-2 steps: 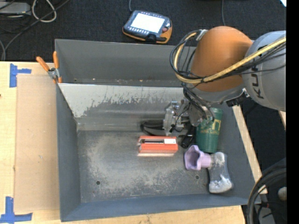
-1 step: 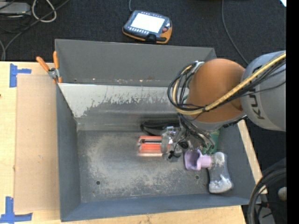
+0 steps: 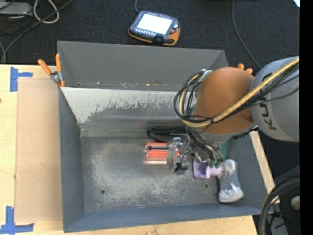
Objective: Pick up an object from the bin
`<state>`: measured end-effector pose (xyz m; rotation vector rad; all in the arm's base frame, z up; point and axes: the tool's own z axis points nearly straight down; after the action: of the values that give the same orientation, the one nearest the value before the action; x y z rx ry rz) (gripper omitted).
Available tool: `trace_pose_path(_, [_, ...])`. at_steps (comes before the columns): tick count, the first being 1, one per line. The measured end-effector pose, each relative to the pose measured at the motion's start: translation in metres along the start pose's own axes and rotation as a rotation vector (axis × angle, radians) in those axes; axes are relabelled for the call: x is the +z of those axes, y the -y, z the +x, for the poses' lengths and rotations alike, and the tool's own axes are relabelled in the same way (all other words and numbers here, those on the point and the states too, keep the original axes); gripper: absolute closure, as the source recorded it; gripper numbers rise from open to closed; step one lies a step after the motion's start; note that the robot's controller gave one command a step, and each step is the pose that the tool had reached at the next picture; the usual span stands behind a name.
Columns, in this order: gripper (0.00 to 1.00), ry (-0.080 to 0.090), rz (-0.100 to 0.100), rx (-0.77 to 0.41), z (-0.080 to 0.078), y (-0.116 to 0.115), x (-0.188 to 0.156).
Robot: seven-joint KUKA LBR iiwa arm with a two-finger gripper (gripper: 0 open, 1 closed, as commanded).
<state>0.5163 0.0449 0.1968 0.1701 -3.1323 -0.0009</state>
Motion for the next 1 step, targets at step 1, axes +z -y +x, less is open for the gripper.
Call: trace_pose_path(1, [0.0,-0.003,0.0,-0.157,0.0243,0.0259,-0.0066])
